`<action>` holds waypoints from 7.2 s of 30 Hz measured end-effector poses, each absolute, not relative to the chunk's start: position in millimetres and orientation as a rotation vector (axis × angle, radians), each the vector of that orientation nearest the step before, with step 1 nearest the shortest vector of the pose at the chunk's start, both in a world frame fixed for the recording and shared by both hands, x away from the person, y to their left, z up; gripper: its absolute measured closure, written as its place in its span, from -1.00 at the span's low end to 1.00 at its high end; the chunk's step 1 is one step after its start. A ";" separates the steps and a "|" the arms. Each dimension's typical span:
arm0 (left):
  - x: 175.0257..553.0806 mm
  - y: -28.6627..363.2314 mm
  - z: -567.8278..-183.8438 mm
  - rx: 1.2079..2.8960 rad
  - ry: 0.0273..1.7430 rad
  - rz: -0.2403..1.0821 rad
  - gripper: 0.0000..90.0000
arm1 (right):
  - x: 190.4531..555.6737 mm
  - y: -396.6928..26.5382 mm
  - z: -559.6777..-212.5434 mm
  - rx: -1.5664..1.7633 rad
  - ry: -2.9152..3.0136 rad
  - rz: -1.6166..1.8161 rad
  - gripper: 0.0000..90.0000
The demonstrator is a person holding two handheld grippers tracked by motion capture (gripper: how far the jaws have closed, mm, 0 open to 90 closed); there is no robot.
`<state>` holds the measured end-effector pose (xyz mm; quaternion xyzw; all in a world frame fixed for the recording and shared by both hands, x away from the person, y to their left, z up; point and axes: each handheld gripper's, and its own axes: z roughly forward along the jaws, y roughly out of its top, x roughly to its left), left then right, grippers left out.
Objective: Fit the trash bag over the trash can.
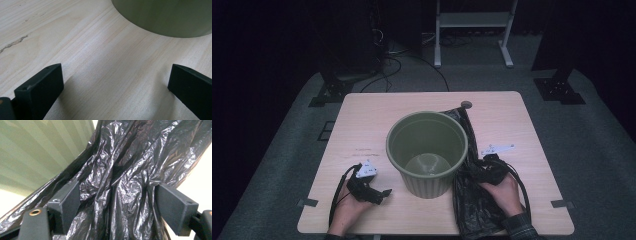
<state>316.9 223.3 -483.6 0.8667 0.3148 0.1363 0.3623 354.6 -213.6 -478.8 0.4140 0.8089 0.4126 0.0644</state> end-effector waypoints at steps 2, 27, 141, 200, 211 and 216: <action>316.9 223.3 -483.6 2.232 0.811 0.351 -1.00 | 354.4 -209.4 -479.1 1.245 2.440 1.231 -0.54; 316.9 223.3 -483.6 2.232 0.810 0.351 -1.00 | 340.2 -185.4 -476.9 1.064 2.420 1.041 0.82; 316.8 223.3 -483.7 2.233 0.807 0.352 -1.00 | 388.3 -25.5 -234.8 -0.101 2.640 1.884 0.98; 316.5 223.1 -483.6 2.235 0.803 0.352 -1.00 | 379.7 -131.2 -283.2 0.179 2.755 1.525 0.83; 311.6 229.9 -464.3 2.132 0.784 0.325 -1.00 | 378.1 -139.3 -288.1 0.186 2.750 1.540 0.98; 307.0 233.5 -441.2 2.082 0.732 0.308 -1.00 | 378.7 -139.2 -288.4 0.182 2.749 1.539 0.97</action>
